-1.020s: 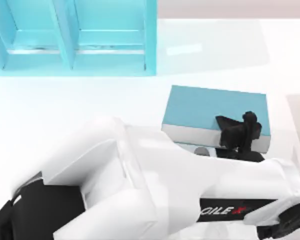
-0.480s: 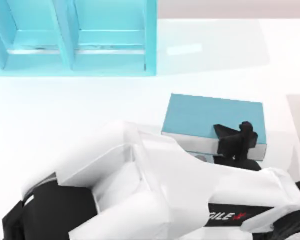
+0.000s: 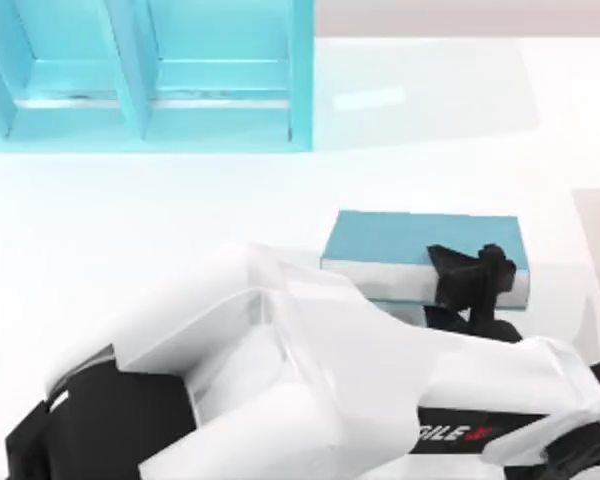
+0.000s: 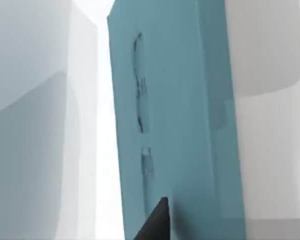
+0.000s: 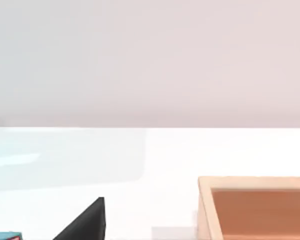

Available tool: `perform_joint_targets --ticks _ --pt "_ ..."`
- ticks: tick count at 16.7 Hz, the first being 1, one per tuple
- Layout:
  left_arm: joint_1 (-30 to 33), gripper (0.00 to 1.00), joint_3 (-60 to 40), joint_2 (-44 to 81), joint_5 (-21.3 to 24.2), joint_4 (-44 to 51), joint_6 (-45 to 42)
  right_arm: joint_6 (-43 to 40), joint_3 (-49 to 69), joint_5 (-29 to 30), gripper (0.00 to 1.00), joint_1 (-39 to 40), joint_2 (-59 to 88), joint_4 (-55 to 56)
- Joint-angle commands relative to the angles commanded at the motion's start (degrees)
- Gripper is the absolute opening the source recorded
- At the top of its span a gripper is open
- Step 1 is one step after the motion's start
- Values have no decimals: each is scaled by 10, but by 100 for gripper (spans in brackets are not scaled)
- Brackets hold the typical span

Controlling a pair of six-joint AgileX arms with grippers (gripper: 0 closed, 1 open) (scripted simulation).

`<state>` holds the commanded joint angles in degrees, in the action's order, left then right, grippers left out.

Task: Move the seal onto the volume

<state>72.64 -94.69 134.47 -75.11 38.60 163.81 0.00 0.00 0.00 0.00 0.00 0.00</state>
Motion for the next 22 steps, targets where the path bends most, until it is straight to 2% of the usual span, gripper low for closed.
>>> perform_joint_targets --ticks 4,5,16,19,22 --pt "0 98 0 0 0 0 0 0 0 0 100 0 0 0" --pt "0 100 0 0 0 0 0 0 0 0 100 0 0 0" --pt "8 100 -6 5 2 19 20 0 0 0 100 0 0 0" --pt "32 100 -29 19 9 91 94 0 0 0 100 0 0 0" --pt "65 100 -61 38 22 207 212 0 0 0 100 0 0 0"
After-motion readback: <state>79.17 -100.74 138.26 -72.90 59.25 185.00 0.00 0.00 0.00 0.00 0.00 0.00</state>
